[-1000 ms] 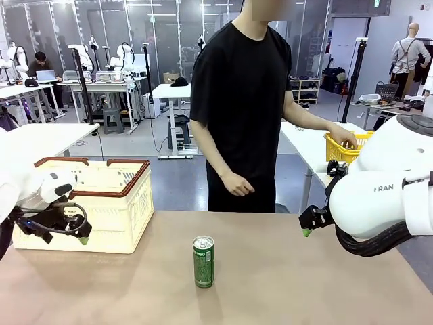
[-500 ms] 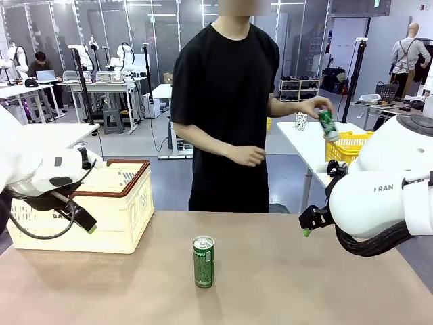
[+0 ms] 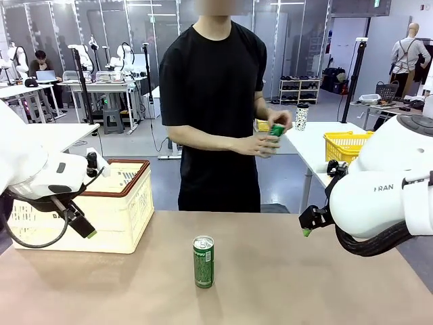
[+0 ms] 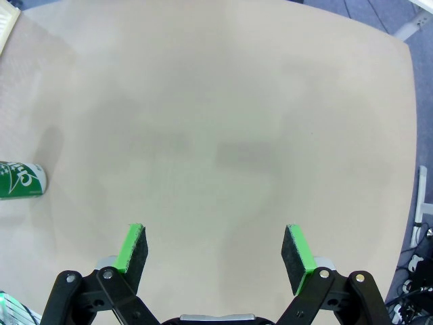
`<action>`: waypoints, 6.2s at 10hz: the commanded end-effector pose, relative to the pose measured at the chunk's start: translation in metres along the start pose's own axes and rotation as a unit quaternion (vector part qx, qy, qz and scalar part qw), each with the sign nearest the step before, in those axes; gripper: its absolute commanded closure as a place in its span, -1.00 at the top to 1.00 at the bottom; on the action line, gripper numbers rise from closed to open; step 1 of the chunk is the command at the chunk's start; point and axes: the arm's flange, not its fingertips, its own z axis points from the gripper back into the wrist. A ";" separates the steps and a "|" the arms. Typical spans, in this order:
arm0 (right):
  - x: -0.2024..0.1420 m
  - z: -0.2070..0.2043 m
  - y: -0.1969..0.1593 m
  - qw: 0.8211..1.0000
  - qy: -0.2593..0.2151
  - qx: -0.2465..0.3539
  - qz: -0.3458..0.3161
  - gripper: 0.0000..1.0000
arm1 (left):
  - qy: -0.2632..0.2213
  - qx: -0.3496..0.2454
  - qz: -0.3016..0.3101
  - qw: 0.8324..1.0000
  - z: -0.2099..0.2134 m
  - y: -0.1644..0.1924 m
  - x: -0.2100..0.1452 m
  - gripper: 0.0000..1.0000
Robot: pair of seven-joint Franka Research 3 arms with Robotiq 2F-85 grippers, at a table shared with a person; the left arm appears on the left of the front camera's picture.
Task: Place the drinks into the Shopping basket.
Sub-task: Pick up one drink and place it into the Shopping basket.
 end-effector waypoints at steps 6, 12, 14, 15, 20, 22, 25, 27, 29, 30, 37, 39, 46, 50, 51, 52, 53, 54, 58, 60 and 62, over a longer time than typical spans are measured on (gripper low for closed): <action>0.000 0.000 -0.001 1.000 -0.001 0.001 -0.002 1.00 | -0.057 -0.143 -0.142 0.978 0.001 -0.034 0.045 1.00; 0.000 0.000 -0.001 1.000 -0.001 0.001 -0.002 1.00 | -0.099 -0.233 -0.274 0.928 -0.035 -0.084 0.152 1.00; 0.000 0.000 -0.001 1.000 -0.001 0.001 -0.002 1.00 | -0.073 -0.274 -0.306 0.909 -0.048 -0.101 0.174 1.00; 0.000 0.000 -0.001 1.000 -0.001 0.001 -0.002 1.00 | -0.051 -0.289 -0.320 0.901 -0.052 -0.108 0.179 1.00; 0.000 0.000 -0.001 1.000 -0.001 0.001 -0.002 1.00 | -0.007 -0.258 -0.324 0.910 -0.089 -0.116 0.197 1.00; 0.000 0.000 -0.001 1.000 -0.001 0.001 -0.002 1.00 | 0.000 -0.267 -0.319 0.909 -0.103 -0.115 0.201 1.00; 0.000 0.000 -0.001 1.000 -0.001 0.001 -0.002 1.00 | 0.018 -0.263 -0.321 0.909 -0.115 -0.118 0.208 1.00; 0.000 0.000 -0.001 1.000 -0.001 0.001 -0.002 1.00 | 0.024 -0.263 -0.322 0.909 -0.125 -0.118 0.212 1.00; 0.000 0.000 -0.001 1.000 -0.001 0.001 -0.002 1.00 | 0.031 -0.271 -0.323 0.906 -0.136 -0.117 0.215 1.00; 0.000 0.000 -0.001 1.000 -0.001 0.001 -0.002 1.00 | 0.032 -0.280 -0.321 0.904 -0.142 -0.117 0.217 1.00; 0.000 0.000 -0.001 1.000 -0.001 0.001 -0.002 1.00 | 0.054 -0.275 -0.328 0.902 -0.173 -0.131 0.217 1.00; 0.000 0.000 -0.001 1.000 -0.001 0.001 -0.002 1.00 | 0.037 -0.279 -0.319 0.905 -0.177 -0.132 0.219 0.91; 0.000 0.000 -0.001 1.000 -0.001 0.001 -0.002 1.00 | 0.034 -0.288 -0.327 0.899 -0.176 -0.136 0.215 0.02; 0.000 0.000 -0.001 1.000 -0.001 0.001 -0.002 1.00 | 0.035 -0.289 -0.323 0.901 -0.171 -0.133 0.210 -0.78; 0.000 0.000 -0.001 1.000 -0.001 0.001 -0.002 1.00 | 0.030 -0.286 -0.322 0.902 -0.169 -0.134 0.208 -1.00; 0.000 0.000 -0.001 1.000 -0.001 0.001 -0.002 1.00 | 0.021 -0.270 -0.318 0.908 -0.161 -0.136 0.205 -1.00; 0.000 0.000 -0.001 1.000 -0.001 0.001 -0.002 1.00 | 0.006 -0.259 -0.320 0.911 -0.147 -0.136 0.202 -1.00; 0.000 0.000 -0.001 1.000 -0.001 0.001 -0.002 1.00 | 0.000 -0.245 -0.321 0.915 -0.132 -0.134 0.199 -1.00; 0.000 0.000 -0.001 1.000 -0.001 0.001 -0.002 1.00 | -0.015 -0.197 -0.292 0.936 -0.065 -0.099 0.184 -1.00; 0.000 0.000 -0.001 1.000 -0.001 0.001 -0.002 1.00 | -0.040 -0.171 -0.266 0.948 -0.033 -0.067 0.178 -1.00; 0.000 0.000 -0.001 1.000 -0.001 0.001 -0.002 1.00 | -0.067 -0.138 -0.230 0.961 0.014 -0.033 0.168 -1.00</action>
